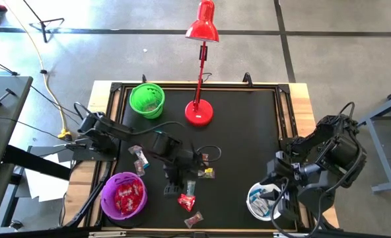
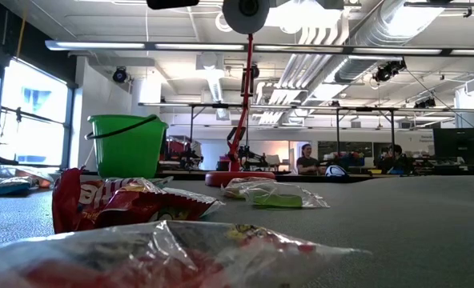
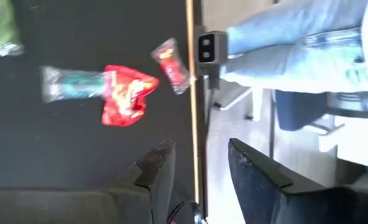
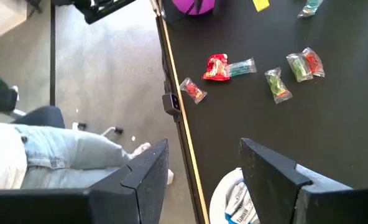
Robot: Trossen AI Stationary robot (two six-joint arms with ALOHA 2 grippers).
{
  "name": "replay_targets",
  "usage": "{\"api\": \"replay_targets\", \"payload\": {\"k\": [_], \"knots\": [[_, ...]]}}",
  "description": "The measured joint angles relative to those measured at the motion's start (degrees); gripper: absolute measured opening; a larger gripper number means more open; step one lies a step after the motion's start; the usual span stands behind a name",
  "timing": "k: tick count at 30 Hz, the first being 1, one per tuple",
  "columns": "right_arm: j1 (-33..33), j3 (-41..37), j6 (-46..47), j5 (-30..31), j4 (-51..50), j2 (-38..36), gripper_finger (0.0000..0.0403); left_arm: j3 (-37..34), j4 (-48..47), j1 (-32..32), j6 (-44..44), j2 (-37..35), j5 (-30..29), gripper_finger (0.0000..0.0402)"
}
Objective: Sort candy
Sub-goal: Put the red candy into the purple bucket
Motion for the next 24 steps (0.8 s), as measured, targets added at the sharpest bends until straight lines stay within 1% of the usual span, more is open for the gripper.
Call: {"api": "replay_targets", "payload": {"k": [4, 7, 9, 13, 18, 20, 24], "knots": [[-0.6, 0.0, 1.3, 1.1, 0.0, 0.3, 0.0192, 0.0, 0.8, -1.9, 2.0, 0.4, 0.6, 0.0149], [-1.3, 0.0, 2.2, 1.1, 0.0, 1.7, 0.0192, 0.0, 0.9, -2.8, 4.8, 0.3, -0.3, 0.015], [-2.0, 0.0, 3.2, 1.0, 0.0, 2.9, 0.0192, 0.0, 0.9, -3.0, 4.8, 0.3, -0.9, 0.0151], [-3.2, 0.0, 4.8, 0.1, 0.0, 6.2, 0.0192, 0.0, 1.0, -4.7, 0.6, 0.2, -3.4, 0.0151], [-4.6, 0.0, 5.2, -0.9, 0.0, 7.7, 0.0192, 0.0, 3.0, -8.3, -5.8, 0.2, -3.5, 0.0147], [-5.2, 0.0, 4.4, -0.9, 0.0, 7.7, 0.0192, 0.0, 4.4, -9.6, -7.3, 0.2, -4.2, 0.0145], [-6.4, 0.0, 0.1, -1.0, 0.0, 7.4, 0.0192, 0.0, 4.3, -11.1, -7.3, 0.2, -7.1, 0.0141]]}}
